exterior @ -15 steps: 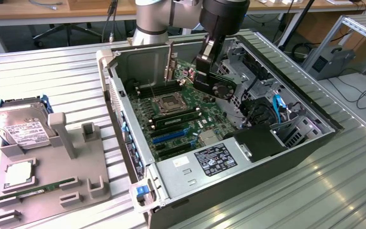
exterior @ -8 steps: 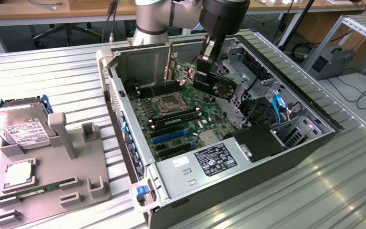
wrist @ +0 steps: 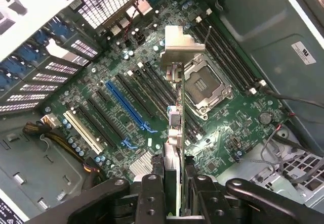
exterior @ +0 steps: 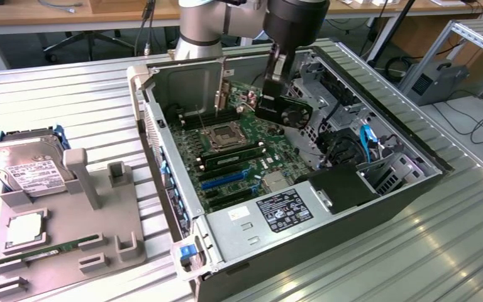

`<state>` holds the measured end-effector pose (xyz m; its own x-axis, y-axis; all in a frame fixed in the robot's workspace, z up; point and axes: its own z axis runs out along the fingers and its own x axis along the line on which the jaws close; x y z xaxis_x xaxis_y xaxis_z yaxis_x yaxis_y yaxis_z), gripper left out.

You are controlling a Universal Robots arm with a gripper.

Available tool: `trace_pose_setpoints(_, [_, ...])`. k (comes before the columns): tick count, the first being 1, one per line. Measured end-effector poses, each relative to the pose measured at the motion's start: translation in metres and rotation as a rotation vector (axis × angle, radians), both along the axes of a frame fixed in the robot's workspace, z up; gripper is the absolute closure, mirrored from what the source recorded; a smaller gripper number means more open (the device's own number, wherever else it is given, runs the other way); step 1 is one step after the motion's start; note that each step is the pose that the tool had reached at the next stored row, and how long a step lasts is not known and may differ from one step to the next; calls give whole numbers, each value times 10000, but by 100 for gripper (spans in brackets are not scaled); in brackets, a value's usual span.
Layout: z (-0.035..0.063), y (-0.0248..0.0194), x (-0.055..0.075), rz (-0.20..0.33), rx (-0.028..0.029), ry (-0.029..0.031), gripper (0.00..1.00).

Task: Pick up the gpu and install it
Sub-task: 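Insert the gpu into the slot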

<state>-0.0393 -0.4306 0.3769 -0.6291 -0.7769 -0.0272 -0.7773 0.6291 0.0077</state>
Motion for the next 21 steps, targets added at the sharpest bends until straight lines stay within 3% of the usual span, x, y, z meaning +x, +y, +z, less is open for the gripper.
trace_pose_setpoints(3, [0, 0, 0, 1002, 1, 0, 74])
trace_pose_setpoints(6, [0, 0, 0, 2493, 0, 0, 74])
trace_pose_setpoints(10, [0, 0, 0, 3518, 0, 0, 74])
trace_pose_setpoints(13, [0, 0, 0, 4568, 1, 0, 74])
trace_pose_setpoints(21, [0, 0, 0, 4880, 0, 0, 74])
